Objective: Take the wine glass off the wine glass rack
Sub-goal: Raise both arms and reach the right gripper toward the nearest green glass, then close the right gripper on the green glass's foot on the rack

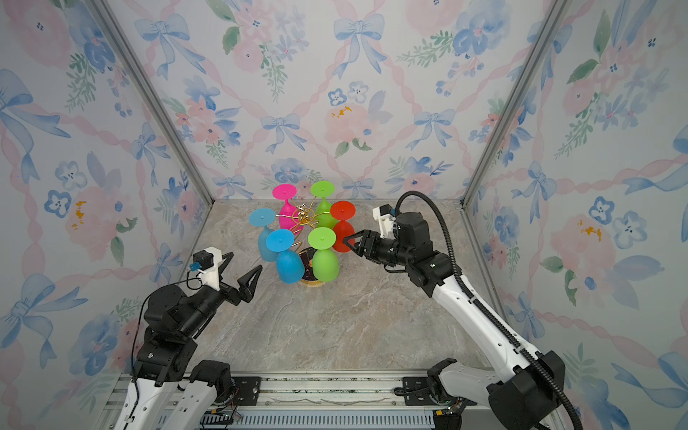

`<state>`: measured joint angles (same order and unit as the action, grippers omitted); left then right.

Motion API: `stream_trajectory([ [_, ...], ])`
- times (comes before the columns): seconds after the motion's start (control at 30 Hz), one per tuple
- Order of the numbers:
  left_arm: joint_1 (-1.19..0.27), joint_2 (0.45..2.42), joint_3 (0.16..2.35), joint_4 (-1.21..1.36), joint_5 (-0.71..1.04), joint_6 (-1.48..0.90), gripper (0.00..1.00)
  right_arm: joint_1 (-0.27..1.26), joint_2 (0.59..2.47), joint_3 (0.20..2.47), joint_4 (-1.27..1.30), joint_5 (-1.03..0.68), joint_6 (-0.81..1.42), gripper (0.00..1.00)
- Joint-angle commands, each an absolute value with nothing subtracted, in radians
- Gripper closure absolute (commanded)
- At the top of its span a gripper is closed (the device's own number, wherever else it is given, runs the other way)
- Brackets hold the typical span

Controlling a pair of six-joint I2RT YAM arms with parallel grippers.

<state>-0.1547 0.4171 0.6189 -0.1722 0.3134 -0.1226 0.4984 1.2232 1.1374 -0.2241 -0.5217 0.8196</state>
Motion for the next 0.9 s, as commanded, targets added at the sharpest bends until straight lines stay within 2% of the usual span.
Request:
stream_trajectory([
  [0.0,-0.156,0.409,0.608,-0.125,0.352,-0.113,0.02,0.518,1.249,1.185,-0.156,-0.541,0.852,0.45],
  [0.2,-0.156,0.424,0.587,-0.11,0.402,-0.129,0.02,0.539,1.296,1.199,-0.103,-0.562,0.893,0.51],
  [0.87,-0.156,0.441,0.577,-0.106,0.355,-0.135,0.02,0.564,1.348,1.232,-0.063,-0.594,0.936,0.73],
])
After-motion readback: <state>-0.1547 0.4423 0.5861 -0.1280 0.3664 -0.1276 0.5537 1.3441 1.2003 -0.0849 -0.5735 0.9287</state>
